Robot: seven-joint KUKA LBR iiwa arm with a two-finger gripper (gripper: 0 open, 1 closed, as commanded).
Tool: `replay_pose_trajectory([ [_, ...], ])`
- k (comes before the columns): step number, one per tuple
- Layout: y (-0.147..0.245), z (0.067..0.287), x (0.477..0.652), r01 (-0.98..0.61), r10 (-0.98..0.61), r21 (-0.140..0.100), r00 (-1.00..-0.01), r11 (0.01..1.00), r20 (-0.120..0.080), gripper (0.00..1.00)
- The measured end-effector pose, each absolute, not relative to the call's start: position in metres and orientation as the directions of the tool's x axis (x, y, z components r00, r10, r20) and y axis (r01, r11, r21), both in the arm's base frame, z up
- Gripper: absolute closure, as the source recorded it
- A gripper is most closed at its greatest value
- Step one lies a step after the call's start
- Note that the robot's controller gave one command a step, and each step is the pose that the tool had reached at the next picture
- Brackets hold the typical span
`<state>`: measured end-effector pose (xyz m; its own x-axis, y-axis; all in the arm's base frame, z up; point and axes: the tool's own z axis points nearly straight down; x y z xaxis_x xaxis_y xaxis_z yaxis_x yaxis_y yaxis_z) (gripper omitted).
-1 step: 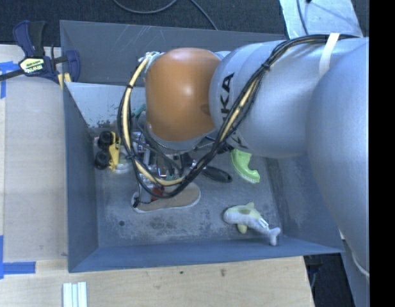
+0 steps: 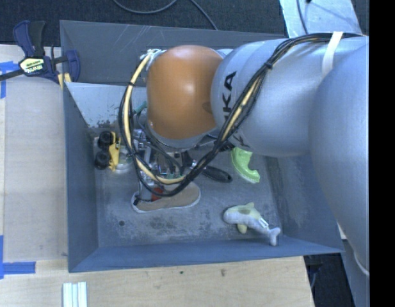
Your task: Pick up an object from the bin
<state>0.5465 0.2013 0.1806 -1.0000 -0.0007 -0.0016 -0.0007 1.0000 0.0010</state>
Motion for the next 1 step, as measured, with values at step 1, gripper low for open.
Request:
replay_pose_trajectory([
  [1,0.1668,0.1388,0.5478,-0.017,-0.017,0.004,-1.000,1.000,-0.005,0.00],
])
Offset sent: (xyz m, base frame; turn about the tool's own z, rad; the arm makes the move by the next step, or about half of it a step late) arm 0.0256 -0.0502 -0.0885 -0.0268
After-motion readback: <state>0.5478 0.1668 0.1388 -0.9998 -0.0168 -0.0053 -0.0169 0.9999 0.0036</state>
